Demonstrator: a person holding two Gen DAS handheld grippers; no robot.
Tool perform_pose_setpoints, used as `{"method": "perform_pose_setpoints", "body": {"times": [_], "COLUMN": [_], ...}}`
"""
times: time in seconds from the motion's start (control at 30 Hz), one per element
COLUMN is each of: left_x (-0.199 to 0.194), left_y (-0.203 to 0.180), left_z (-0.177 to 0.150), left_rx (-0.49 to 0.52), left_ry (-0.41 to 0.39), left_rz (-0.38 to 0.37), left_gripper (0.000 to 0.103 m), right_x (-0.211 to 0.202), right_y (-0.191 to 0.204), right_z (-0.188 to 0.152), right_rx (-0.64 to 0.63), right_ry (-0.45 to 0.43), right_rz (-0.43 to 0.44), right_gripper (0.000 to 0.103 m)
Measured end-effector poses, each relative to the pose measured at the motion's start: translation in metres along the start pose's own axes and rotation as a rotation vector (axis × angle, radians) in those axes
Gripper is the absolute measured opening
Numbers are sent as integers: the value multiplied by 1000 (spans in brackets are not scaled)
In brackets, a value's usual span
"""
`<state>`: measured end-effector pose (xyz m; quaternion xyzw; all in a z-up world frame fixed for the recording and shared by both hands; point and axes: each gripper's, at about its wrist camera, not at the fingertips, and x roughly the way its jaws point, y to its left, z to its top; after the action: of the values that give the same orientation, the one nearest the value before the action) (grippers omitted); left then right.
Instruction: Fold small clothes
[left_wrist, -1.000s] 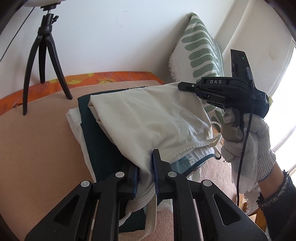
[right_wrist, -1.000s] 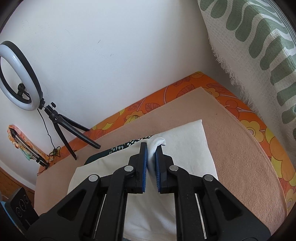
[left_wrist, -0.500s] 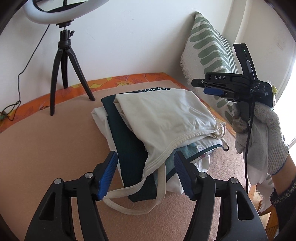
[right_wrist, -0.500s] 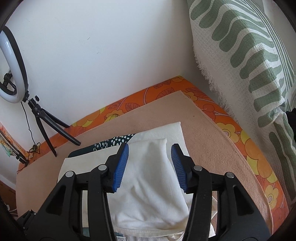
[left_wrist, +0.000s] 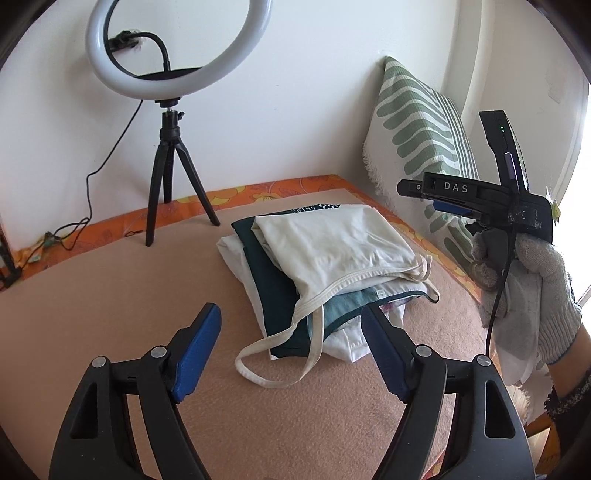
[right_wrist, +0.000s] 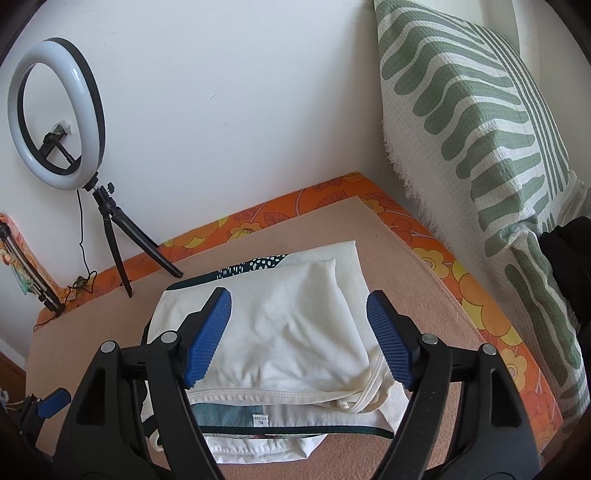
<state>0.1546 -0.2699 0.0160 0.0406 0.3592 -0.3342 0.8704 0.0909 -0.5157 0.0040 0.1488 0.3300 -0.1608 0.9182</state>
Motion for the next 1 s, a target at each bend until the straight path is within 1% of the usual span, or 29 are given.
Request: {"method": "perform_pose_setpoints", "body": {"times": [0.13, 0.2, 0.37, 0.5, 0.7, 0.8, 0.83, 1.0], "left_x": [-24, -36, -64, -82, -100, -109, -111, -123], "left_y": [-2, -4, -1, 0, 1, 3, 4, 12], "left_z": [-6, -10, -20, -30, -44, -53, -55, -69], "left_rx": [21, 39, 65, 89, 114, 119, 118, 101], "left_ry": [-37, -58, -96, -118, -116, -124, -124, -116], "left_rz": [12, 26, 42, 64, 113, 135, 140, 140], "left_gripper": [80, 80, 80, 81, 83, 84, 86, 88], "right_x": [-24, -35, -62, -82, -107, -117, -120, -132], "right_y": [15, 21, 41, 59, 78, 86, 88, 99], "right_z": [-12, -19, -38, -53, -75, -86, -89, -111], "right_rx": [-30, -26, -52, -73, -74, -79, -81, -82], "right_ry": [-24, -36, -57, -77, -115, -138, -144, -176], "right_rz": [-22, -18, -45, -49, -60, -83, -85, -101], "right_gripper": [91, 92, 93, 97, 103, 103, 103, 103]}}
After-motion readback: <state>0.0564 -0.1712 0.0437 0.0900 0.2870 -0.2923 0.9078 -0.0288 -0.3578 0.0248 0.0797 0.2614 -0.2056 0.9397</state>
